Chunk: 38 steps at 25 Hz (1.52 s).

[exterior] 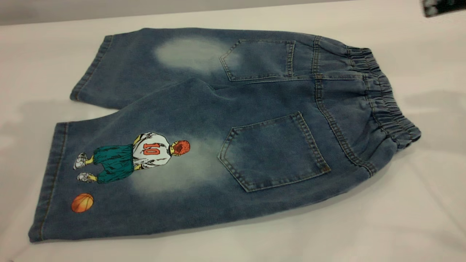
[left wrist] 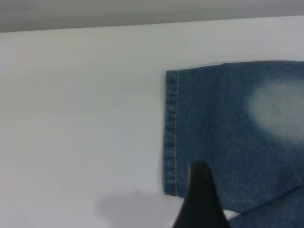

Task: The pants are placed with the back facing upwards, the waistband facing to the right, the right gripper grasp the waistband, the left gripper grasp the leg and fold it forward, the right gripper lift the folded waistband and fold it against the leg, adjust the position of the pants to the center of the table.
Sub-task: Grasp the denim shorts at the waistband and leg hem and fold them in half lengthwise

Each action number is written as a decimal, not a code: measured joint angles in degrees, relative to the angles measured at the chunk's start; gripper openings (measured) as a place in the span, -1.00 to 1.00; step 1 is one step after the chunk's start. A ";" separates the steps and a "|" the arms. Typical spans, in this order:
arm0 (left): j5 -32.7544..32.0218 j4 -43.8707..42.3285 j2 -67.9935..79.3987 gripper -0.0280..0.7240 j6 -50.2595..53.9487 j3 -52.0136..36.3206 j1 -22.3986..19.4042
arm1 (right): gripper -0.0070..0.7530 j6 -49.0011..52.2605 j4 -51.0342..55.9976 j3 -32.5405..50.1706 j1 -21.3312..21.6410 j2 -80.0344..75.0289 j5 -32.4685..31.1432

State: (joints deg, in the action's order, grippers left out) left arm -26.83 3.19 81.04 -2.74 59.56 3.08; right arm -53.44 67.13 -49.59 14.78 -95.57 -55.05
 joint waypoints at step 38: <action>-0.06 0.00 0.00 0.32 0.05 0.05 0.00 | 0.51 -30.75 20.90 16.01 6.56 -23.15 6.30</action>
State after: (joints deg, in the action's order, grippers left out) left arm -26.89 3.19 81.04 -2.69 59.61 3.08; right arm -84.19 88.03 -33.58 21.33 -118.73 -48.74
